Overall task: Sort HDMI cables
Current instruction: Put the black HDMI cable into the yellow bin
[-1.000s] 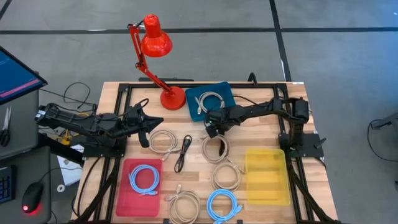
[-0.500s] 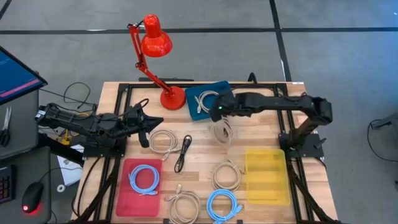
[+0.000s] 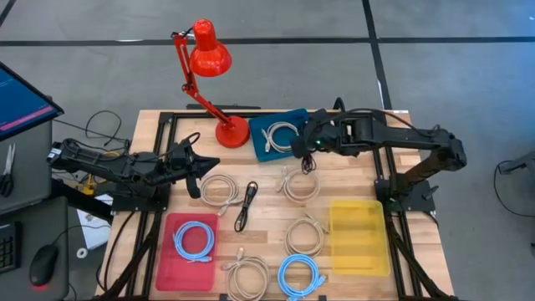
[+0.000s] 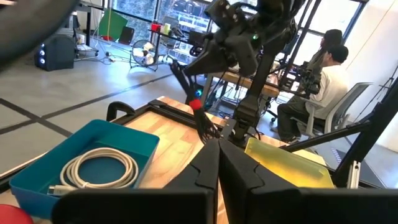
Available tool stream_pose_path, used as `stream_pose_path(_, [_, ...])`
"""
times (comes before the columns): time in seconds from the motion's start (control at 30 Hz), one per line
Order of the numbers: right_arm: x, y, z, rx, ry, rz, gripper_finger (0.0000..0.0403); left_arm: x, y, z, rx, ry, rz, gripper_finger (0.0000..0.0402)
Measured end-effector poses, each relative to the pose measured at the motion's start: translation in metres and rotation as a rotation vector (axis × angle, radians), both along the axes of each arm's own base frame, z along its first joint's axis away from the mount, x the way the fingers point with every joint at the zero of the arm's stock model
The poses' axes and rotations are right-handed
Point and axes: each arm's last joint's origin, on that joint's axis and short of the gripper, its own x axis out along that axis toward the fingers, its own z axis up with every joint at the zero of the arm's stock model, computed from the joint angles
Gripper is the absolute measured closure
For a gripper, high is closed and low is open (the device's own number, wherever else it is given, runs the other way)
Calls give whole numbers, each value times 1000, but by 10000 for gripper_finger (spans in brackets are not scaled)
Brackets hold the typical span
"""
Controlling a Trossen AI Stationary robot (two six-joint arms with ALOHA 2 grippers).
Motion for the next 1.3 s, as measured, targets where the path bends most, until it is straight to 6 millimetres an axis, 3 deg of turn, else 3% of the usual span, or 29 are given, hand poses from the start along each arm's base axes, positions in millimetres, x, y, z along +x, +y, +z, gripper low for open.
stream_pose_path(0.27, [-9, 11, 7, 25, 70, 12, 403, 0, 0, 0, 0, 0, 0, 394])
stream_pose_path(0.8, [-56, 94, 3, 263, 238, -42, 403, 0, 0, 0, 0, 0, 0, 396])
stream_pose_path(1.3, [-70, 143, -3, 411, 210, -30, 403, 0, 0, 0, 0, 0, 0, 395])
